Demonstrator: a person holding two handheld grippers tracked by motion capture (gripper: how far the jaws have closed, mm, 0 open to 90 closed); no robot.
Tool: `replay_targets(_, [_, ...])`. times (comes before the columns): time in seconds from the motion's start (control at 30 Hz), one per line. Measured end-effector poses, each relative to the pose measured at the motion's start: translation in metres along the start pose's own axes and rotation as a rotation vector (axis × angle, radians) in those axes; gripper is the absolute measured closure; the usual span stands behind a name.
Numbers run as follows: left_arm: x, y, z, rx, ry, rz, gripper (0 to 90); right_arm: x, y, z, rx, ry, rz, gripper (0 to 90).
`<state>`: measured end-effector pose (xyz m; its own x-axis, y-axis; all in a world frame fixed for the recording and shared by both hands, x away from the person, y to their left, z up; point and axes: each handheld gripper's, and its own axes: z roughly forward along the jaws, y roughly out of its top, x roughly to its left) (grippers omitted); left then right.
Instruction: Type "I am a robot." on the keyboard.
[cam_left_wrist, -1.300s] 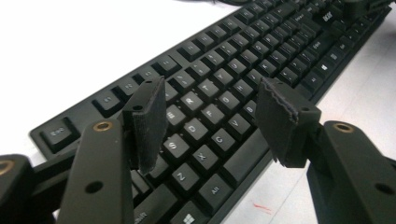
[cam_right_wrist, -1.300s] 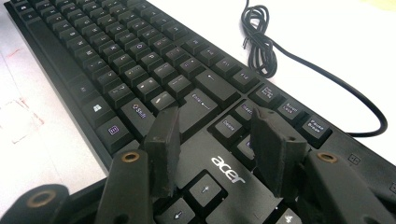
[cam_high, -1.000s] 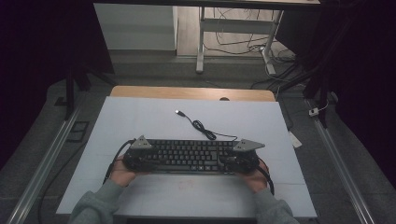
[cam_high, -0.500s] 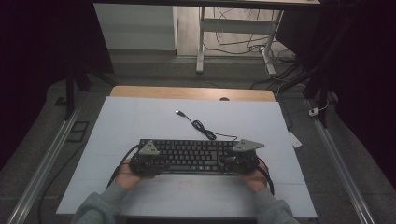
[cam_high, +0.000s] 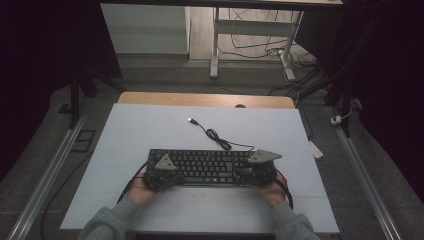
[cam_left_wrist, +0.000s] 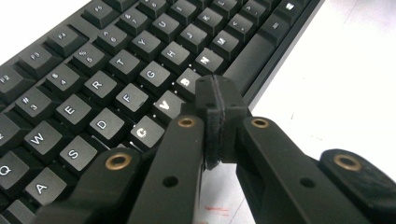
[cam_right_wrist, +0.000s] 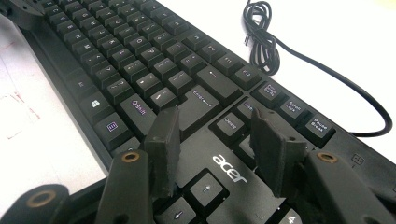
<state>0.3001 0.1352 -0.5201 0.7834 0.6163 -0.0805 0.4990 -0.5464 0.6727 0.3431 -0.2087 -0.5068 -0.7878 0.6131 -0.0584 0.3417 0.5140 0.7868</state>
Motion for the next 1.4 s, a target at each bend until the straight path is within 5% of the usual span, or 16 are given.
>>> replay_targets(0.33, [0.001, -0.001, 0.003, -0.015, 0.009, -0.01, 88.8, 0.0, 0.0, 0.0, -0.001, -0.003, -0.003, 52.6])
replay_targets(0.47, [0.005, 0.0, -0.011, -0.082, 0.025, -0.026, 88.7, 0.0, 0.0, -0.001, -0.005, -0.002, 0.001, 52.6])
replay_targets(0.67, [0.02, -0.001, -0.032, -0.167, 0.06, -0.101, 88.4, 0.0, 0.0, -0.001, -0.005, -0.003, -0.001, 52.6])
replay_targets(0.87, [0.037, -0.008, -0.043, -0.201, 0.106, -0.195, 67.8, -0.001, 0.0, -0.002, -0.007, -0.001, 0.002, 52.5])
replay_targets(1.03, [0.049, -0.015, -0.043, -0.175, 0.145, -0.266, 47.5, -0.001, 0.0, -0.002, -0.009, 0.001, 0.002, 52.3])
replay_targets(1.4, [0.052, -0.016, -0.042, -0.159, 0.157, -0.279, 41.8, 0.0, 0.0, -0.002, -0.01, 0.0, 0.004, 51.9])
